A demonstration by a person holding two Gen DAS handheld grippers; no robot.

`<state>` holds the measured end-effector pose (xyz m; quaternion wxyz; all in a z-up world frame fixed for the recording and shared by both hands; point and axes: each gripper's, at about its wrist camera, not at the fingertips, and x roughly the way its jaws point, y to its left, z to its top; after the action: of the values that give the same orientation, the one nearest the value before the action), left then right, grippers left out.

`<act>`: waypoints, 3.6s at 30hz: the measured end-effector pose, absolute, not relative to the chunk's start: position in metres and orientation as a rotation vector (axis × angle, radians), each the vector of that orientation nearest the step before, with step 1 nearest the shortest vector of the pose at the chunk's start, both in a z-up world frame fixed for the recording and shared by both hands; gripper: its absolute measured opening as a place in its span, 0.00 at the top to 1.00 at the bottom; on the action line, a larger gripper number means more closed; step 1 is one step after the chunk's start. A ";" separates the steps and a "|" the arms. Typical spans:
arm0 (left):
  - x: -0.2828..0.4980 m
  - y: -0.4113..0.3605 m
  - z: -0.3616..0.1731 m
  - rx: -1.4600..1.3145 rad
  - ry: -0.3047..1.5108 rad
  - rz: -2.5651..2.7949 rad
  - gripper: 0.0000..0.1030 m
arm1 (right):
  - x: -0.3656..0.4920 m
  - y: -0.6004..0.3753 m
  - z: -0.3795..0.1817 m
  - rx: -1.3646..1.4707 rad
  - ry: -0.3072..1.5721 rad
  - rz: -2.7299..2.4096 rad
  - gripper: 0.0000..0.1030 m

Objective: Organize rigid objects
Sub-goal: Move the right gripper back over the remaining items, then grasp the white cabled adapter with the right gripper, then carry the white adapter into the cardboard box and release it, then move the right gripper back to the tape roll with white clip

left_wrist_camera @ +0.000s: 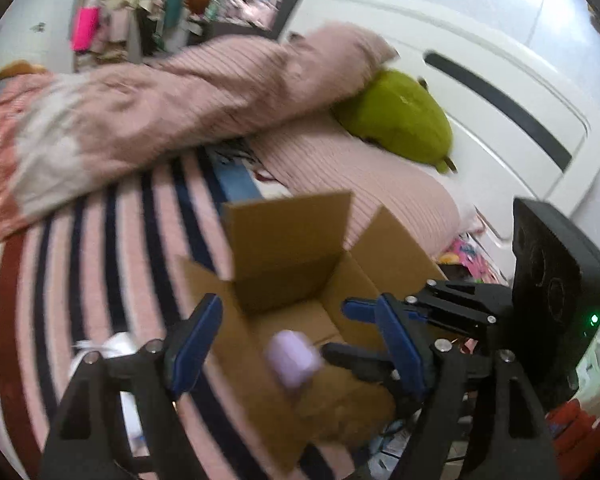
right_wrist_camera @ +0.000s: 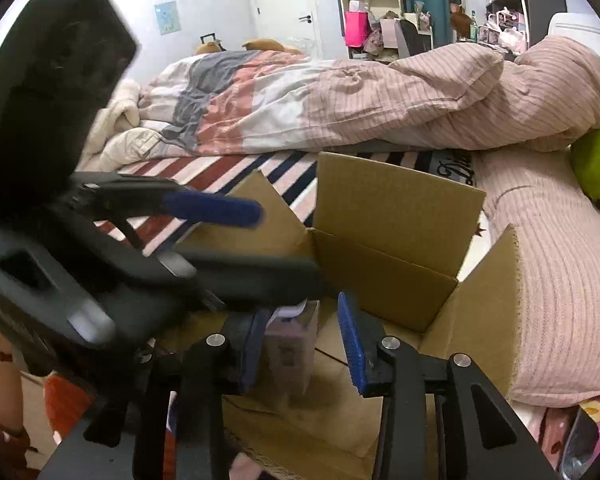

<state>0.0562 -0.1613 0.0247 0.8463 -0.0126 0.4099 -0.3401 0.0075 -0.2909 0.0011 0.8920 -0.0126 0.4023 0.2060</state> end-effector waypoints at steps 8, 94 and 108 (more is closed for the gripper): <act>0.021 -0.041 0.039 -0.059 0.760 -0.461 0.21 | -0.013 -0.226 0.027 -0.018 0.701 0.634 0.69; 0.061 -0.203 0.008 -0.017 0.933 -0.696 0.36 | 0.001 -0.318 -0.001 0.014 0.804 0.440 0.56; 0.008 -0.057 0.032 -0.017 0.767 -0.391 0.29 | -0.018 -0.241 0.026 0.010 0.677 0.640 0.44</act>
<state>0.0078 -0.0567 0.0316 0.9088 -0.0080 0.3715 -0.1897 -0.0175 -0.2414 0.0263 0.8935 0.0049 0.3263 0.3085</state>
